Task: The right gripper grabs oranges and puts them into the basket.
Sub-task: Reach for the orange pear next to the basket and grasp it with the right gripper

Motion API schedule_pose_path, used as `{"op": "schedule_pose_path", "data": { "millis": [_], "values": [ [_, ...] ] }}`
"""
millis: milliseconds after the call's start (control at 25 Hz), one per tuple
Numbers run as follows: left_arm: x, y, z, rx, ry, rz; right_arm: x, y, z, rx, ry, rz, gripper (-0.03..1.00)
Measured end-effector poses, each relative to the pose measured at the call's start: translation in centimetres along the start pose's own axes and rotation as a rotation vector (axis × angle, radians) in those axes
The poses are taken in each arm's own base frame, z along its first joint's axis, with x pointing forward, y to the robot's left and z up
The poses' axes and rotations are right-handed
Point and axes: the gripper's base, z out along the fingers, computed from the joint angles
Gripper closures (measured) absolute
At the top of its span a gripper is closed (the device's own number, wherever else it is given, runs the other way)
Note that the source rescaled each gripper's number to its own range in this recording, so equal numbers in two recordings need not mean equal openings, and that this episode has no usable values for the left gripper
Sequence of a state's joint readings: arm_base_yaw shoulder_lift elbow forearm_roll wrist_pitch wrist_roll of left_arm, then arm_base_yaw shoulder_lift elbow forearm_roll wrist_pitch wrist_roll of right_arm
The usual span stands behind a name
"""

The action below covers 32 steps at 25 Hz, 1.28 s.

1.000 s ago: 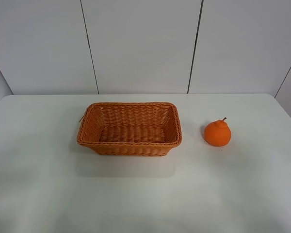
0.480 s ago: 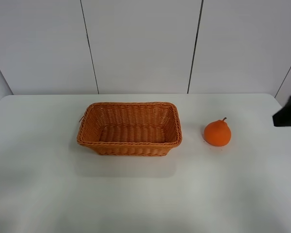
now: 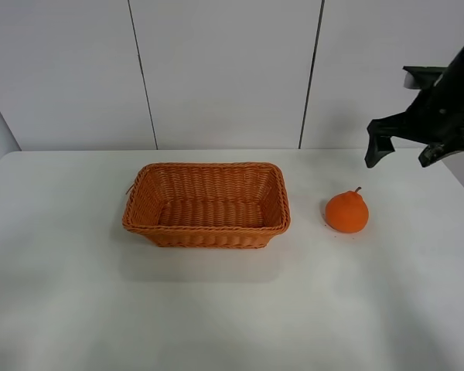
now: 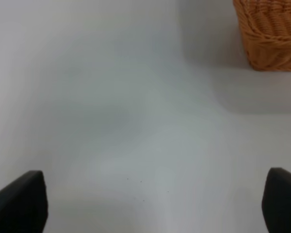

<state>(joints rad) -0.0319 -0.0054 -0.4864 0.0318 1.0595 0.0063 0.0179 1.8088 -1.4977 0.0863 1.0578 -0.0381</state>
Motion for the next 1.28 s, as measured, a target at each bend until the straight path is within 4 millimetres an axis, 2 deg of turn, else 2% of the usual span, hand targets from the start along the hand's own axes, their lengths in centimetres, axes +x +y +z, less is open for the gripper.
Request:
{"op": "schedule_pose_path", "data": {
  "millis": [160,280,560,840,1000,1280],
  "values": [
    [0.0,0.0,0.0,0.0,0.0,0.0,-2.1,1.8,2.8,-0.01,0.07,-0.065,-0.03],
    [0.0,0.0,0.0,0.0,0.0,0.0,-2.4,2.8,4.8,-0.016,0.114,-0.09,-0.03],
    [0.0,0.0,0.0,0.0,0.0,0.0,-1.9,2.7,9.5,-0.009,0.232,-0.089,-0.03],
    [0.0,0.0,0.0,0.0,0.0,0.0,-1.6,2.3,14.1,-0.002,0.267,-0.084,-0.03],
    [0.0,0.0,0.0,0.0,0.0,0.0,-1.6,2.2,15.5,0.002,0.257,-0.083,-0.03],
    [0.0,0.0,0.0,0.0,0.0,0.0,-1.7,2.2,15.9,0.003,0.244,-0.082,-0.01]
  ]
}}
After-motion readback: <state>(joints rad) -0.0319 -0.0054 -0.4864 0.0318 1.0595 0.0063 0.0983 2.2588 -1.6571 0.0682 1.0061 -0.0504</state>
